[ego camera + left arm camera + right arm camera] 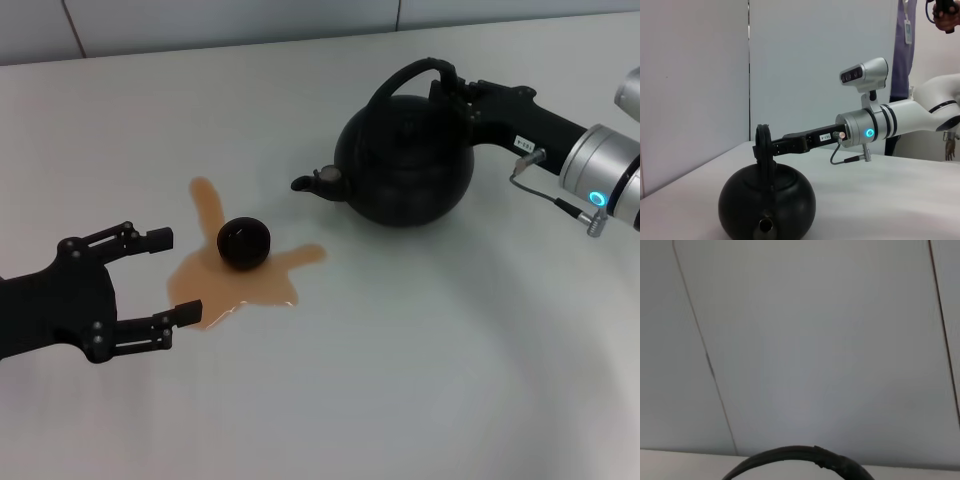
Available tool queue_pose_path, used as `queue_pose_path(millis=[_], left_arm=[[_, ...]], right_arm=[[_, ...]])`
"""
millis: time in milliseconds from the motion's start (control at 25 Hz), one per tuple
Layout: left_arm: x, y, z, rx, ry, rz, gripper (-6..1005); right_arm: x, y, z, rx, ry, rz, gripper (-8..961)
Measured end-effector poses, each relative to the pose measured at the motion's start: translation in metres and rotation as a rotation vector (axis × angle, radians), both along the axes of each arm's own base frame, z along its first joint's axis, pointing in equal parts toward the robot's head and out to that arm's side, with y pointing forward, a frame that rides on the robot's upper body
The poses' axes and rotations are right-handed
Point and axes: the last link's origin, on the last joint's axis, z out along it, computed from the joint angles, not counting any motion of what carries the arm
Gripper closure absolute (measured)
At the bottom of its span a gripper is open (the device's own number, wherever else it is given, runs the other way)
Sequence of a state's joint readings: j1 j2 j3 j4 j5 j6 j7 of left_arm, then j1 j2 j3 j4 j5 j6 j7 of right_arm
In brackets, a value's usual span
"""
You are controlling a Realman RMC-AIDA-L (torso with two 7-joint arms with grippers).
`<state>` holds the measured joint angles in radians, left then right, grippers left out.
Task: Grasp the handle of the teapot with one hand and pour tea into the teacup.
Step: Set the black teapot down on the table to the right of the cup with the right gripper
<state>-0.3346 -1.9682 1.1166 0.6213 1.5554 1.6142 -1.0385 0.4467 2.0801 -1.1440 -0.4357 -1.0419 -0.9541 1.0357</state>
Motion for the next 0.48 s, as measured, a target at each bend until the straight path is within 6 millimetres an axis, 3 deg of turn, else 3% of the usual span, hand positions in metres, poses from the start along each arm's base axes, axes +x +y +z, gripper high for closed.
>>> queue_pose_path(millis=[480], left_arm=[[0.0016, 0.0025, 0.0, 0.001, 0.008, -0.008, 155]], right_arm=[[0.0016, 0.0021, -0.0037, -0.01, -0.026, -0.014, 796]])
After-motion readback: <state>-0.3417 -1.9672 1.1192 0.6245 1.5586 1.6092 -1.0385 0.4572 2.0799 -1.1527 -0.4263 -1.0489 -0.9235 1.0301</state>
